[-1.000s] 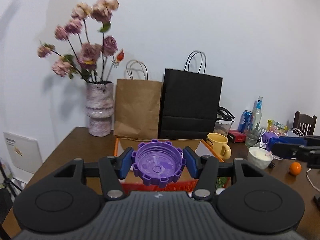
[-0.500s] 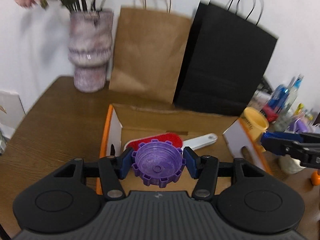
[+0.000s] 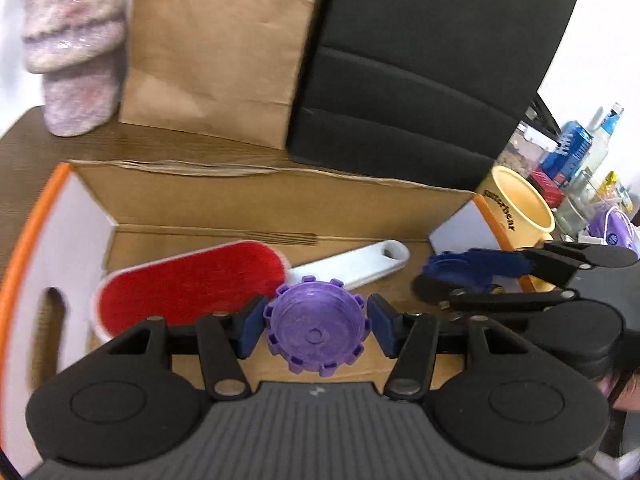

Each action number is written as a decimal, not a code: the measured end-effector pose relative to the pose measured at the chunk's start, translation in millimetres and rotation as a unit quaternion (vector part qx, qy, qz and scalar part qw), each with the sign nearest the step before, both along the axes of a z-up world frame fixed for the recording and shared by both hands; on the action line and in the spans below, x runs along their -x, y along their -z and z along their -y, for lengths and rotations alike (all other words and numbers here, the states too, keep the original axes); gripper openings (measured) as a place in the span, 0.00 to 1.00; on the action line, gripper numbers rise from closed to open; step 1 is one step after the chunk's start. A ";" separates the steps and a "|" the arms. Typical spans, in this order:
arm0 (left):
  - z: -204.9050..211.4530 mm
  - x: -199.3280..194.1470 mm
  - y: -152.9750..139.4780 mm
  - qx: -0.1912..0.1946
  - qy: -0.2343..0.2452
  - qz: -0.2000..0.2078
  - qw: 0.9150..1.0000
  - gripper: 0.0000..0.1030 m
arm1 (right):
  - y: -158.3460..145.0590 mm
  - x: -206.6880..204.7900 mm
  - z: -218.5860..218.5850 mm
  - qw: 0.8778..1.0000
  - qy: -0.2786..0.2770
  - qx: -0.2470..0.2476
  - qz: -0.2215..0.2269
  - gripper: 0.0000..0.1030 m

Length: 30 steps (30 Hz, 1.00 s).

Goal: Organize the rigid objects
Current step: 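Open the left gripper over the box while the right gripper releases the blue cap, then raise both grippers away from the box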

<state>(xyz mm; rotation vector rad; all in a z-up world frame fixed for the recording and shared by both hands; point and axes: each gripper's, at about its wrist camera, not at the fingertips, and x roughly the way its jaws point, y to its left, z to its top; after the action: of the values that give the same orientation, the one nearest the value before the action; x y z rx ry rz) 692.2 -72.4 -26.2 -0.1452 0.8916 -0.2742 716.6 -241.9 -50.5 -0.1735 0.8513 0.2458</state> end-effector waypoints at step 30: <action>-118.2 263.9 -106.1 -0.085 -0.125 0.229 0.961 0.96 | -125.4 232.5 29.5 0.974 -0.016 -0.107 0.197 0.80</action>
<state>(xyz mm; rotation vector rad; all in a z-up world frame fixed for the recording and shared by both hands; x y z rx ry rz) 428.3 45.8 79.9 -0.0298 0.4254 0.0106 484.0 -271.4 74.9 -0.0318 0.4236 0.3192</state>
